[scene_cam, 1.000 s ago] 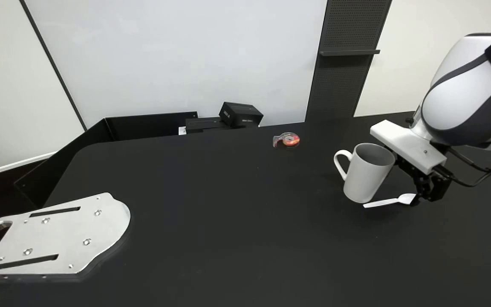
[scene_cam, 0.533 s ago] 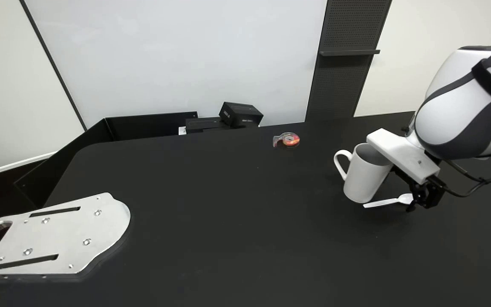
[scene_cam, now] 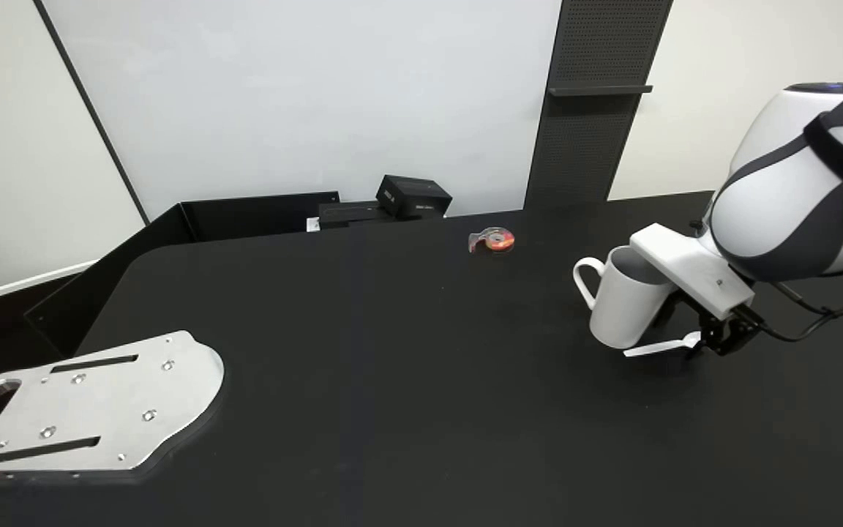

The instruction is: Place the spoon in the mug

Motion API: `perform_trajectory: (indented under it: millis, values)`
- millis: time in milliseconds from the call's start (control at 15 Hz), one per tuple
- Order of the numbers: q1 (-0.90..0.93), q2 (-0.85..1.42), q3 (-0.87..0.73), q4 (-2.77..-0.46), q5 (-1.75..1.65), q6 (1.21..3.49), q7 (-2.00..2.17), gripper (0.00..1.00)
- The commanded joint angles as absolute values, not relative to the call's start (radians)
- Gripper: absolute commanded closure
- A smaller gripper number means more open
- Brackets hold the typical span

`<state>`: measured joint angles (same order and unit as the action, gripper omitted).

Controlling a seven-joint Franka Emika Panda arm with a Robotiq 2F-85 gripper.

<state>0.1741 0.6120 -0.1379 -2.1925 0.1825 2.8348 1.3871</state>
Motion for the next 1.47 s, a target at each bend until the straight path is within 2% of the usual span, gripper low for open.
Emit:
perform_trajectory:
  millis: [0, 267, 333, 400, 1400]
  values:
    - [0.212, 0.629, -0.171, -2.186, 0.186, 2.856, 1.433, 0.68]
    - [0.232, 0.632, -0.194, -2.178, 0.180, 2.854, 1.445, 0.94]
    - [0.236, 0.631, -0.200, -2.175, 0.178, 2.851, 1.451, 0.98]
    - [0.240, 0.631, -0.208, -2.171, 0.175, 2.846, 1.456, 0.94]
    - [0.530, 0.558, -0.604, -2.101, -0.162, 2.818, 1.640, 0.94]
